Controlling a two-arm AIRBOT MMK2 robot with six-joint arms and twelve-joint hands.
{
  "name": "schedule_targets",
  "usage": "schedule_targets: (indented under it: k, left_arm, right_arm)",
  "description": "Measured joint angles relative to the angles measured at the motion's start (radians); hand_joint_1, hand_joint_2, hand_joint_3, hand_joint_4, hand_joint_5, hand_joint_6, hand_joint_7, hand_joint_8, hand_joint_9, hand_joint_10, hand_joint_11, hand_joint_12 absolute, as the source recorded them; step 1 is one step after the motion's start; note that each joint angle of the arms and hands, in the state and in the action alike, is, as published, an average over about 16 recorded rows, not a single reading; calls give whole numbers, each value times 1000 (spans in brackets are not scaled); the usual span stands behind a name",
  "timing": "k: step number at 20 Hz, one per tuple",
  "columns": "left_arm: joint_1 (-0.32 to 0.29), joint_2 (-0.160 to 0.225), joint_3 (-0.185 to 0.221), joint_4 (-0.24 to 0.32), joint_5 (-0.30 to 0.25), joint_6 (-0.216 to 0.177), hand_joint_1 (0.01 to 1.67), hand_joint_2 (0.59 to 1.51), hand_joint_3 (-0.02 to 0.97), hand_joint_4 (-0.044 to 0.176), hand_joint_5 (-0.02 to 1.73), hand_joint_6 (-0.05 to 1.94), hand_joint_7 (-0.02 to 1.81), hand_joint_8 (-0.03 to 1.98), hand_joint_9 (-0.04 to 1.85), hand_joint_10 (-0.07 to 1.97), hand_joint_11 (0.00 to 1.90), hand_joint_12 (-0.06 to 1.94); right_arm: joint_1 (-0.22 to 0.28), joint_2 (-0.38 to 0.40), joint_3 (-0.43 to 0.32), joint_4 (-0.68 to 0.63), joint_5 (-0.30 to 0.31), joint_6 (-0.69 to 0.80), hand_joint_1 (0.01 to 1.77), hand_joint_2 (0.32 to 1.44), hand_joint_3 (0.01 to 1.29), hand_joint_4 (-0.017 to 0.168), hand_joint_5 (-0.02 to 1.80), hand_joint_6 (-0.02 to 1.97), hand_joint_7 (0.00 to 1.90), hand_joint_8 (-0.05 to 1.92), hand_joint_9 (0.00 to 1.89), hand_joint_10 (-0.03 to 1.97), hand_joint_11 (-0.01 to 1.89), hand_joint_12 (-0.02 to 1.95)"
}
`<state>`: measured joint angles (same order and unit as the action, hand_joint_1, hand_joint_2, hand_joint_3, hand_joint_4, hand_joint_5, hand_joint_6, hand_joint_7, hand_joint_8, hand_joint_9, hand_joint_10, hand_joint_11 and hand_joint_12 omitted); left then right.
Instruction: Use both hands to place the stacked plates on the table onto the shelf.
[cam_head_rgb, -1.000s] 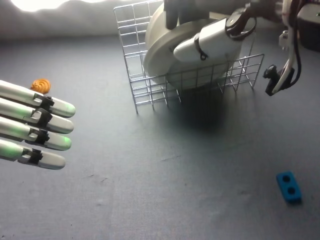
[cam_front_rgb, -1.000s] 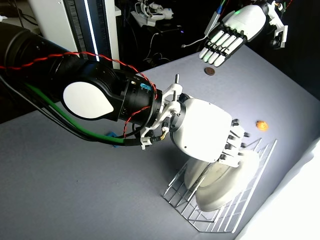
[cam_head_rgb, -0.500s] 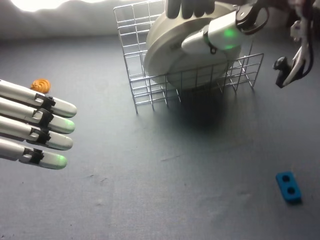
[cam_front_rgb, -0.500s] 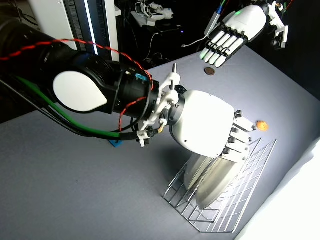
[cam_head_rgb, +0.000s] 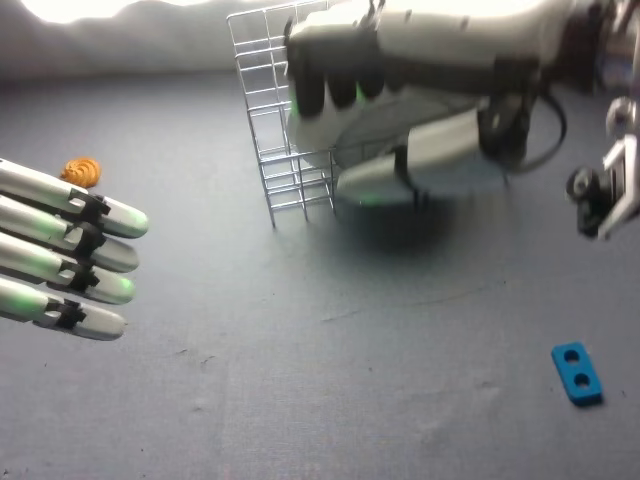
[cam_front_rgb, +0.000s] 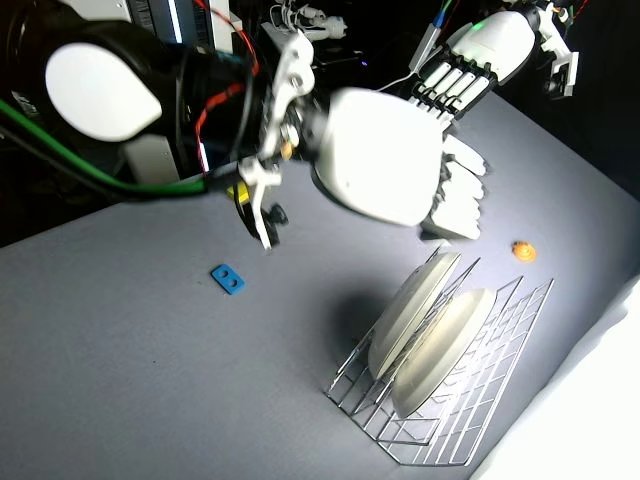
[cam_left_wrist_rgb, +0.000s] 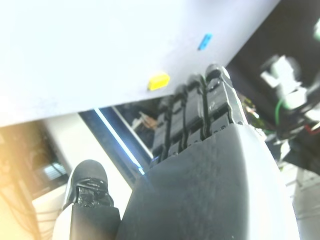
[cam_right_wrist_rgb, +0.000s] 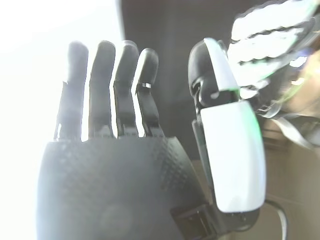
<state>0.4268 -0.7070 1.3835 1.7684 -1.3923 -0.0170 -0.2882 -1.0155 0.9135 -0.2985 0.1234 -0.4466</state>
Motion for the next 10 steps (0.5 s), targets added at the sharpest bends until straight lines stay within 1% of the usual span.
schedule_targets:
  k: [1,3,4,7,10]
  left_arm:
    - [0,0,0,-1,-1,0,17,1200,19,7,379,122,374,378,306,479,206,658]
    - [0,0,0,-1,-2,0,24,1208,19,6,507,344,515,610,449,715,348,898]
    - [0,0,0,-1,-3,0,28,1211,19,6,561,414,576,691,511,800,406,990]
    - [0,0,0,-2,-4,-1,31,1218,19,6,674,512,696,855,624,989,500,1226]
    - [0,0,0,-2,-6,-1,36,1229,20,5,817,670,838,1122,754,1298,632,1583]
  right_arm:
    - [-5,11,-29,4,-5,-16,765,1173,13,-4,229,1516,282,1672,320,1792,330,1901]
    - [-20,30,-86,12,-15,-46,716,1157,12,-4,320,1595,380,1725,427,1819,457,1901]
    - [-26,37,-106,15,-19,-57,699,1150,12,-3,356,1629,418,1750,469,1834,508,1901]
    - [-38,49,-148,23,-29,-81,673,1133,12,-3,400,1725,467,1827,530,1885,597,1901]
    - [-52,59,-181,36,-38,-98,625,1116,13,-3,473,1842,547,1903,628,1918,704,1901]
